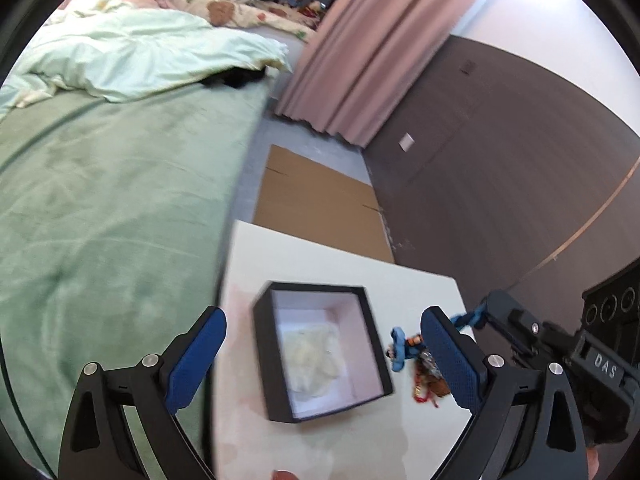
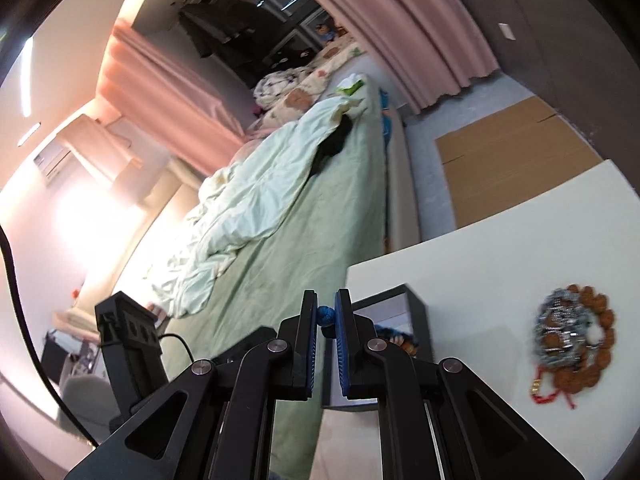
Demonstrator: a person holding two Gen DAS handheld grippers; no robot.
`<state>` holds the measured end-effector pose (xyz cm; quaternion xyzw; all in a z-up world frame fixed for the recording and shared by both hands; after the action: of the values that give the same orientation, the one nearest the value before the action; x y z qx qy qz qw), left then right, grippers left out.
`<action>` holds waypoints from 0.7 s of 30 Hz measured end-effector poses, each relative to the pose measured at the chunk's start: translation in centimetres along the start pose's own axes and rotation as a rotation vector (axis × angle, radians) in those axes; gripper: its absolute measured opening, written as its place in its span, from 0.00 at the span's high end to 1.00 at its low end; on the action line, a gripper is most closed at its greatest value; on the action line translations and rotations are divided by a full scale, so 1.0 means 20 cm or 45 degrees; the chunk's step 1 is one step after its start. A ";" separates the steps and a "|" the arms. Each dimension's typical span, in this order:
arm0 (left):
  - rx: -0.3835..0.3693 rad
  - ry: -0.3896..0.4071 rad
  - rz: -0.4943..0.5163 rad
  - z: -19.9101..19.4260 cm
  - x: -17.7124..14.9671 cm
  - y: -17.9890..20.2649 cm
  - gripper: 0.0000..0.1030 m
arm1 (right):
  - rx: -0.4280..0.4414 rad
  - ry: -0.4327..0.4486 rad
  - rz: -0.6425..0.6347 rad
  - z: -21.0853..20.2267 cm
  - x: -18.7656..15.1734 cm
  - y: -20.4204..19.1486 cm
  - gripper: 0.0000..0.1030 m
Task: Organize jewelry
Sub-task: 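Drop the cloth into the black box with the left tool while the right tool drops the blue bracelet in, then move both open tools over the brown bead bracelet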
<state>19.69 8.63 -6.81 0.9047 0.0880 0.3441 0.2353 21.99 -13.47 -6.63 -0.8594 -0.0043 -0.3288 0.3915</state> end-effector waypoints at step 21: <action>0.113 0.222 0.013 -0.19 0.05 -0.09 0.05 | -0.362 0.167 0.025 -0.13 -0.06 0.11 0.25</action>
<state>17.87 11.94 -4.64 0.8813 0.1186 0.4185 0.1846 20.22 -16.44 -7.63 -0.8828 0.0763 -0.3777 0.2687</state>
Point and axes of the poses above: each gripper's, at about its wrist camera, not at the fingertips, and z roughly the way its jaws point, y to its right, x to its top, the point moved 4 cm from there along z, roughly the way its jaws point, and after that the axes turned 1 degree about -y, right-handed, at the moved point
